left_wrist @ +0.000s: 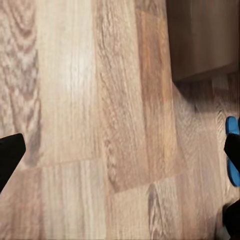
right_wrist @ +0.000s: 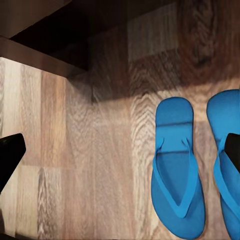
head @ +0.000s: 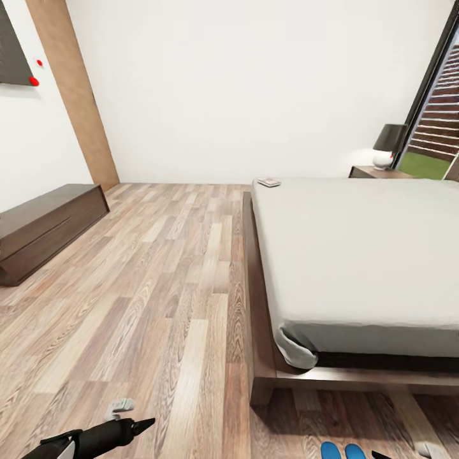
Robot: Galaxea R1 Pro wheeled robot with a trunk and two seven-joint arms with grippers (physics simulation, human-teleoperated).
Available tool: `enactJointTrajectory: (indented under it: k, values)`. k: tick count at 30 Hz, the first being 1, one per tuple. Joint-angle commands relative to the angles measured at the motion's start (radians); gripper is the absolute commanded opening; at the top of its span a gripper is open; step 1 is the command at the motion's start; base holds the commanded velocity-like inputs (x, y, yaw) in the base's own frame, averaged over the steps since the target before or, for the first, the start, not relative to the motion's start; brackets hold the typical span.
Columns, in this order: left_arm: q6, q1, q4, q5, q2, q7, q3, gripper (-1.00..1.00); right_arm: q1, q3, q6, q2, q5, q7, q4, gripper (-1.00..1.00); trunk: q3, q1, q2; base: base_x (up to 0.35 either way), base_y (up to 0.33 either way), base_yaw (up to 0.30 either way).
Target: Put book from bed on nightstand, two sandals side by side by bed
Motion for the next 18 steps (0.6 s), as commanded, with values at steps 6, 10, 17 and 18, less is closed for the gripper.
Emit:
enactJointTrajectory:
  k: [6, 10, 17, 18]
  values:
    - [0.009, 0.000, 0.000, 0.003, -0.003, -0.002, 0.004, 1.00, -0.001, -0.006, 0.009, 0.000, 0.002, 0.005, 0.000, 1.00, 0.022, -0.006, 0.008, 0.000, 0.000, 0.000]
    - [0.009, 0.000, 0.000, 0.003, -0.004, 0.000, 0.003, 1.00, -0.001, -0.006, 0.009, 0.000, 0.002, 0.005, 0.000, 1.00, 0.034, -0.022, 0.036, 0.000, 0.000, 0.000]
    - [0.009, 0.000, 0.000, 0.003, -0.006, 0.001, 0.003, 1.00, -0.001, -0.006, 0.009, 0.000, 0.002, 0.005, 0.000, 1.00, 0.056, -0.048, 0.085, 0.000, 0.000, 0.000]
    - [0.009, 0.000, 0.001, 0.003, -0.009, 0.001, 0.003, 1.00, -0.001, -0.006, 0.009, 0.000, 0.002, 0.005, 0.000, 1.00, 0.059, -0.052, 0.092, 0.000, 0.000, 0.000]
